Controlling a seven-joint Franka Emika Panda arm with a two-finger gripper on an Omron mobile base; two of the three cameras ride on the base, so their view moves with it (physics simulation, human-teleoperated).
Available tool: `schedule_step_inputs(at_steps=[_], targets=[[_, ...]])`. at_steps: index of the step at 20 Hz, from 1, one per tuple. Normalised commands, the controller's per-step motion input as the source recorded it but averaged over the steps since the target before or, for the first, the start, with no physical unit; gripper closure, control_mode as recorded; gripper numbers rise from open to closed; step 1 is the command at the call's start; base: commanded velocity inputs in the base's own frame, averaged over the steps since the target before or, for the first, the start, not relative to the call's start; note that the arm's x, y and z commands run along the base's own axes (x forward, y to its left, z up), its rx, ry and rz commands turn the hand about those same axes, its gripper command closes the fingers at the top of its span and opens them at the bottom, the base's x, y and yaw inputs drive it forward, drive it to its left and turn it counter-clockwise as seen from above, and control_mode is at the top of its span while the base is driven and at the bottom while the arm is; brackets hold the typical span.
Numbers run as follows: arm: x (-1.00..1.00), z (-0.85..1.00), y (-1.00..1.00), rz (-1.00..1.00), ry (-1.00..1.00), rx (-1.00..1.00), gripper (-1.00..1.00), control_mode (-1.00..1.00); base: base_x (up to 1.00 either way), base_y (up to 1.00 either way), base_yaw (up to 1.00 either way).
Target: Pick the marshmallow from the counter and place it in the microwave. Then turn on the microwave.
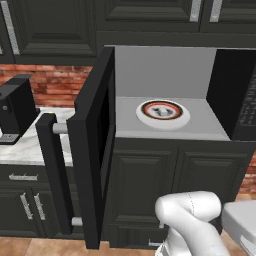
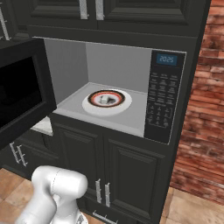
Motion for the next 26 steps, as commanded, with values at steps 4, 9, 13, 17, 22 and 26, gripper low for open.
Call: schedule_step_inputs(at_steps=[4,9,13,17,22,26], targets=[[-0.19,0.06,0.14,-0.01,-0.03,0.0,1.0,-1.0,0.0,0.0,0.0],[-0.11,0.02,0.18,-0.02,-0.02,0.0,1.0,-1.0,0.0,0.0,0.0],[-0.02,0.0,0.21,-0.04,-0.01,0.0,1.0,-1.0,0.0,0.0,0.0],[0.0,0.0,0.27,-0.05,0.0,0.0,1.0,-1.0,0.0,0.0,0.0],[0.0,0.0,0.31,-0.05,0.0,0.0,1.0,-1.0,0.0,0.0,0.0],[0.0,-0.02,0.3,-0.05,0.0,0.0,1.0,-1.0,0.0,0.0,0.0]])
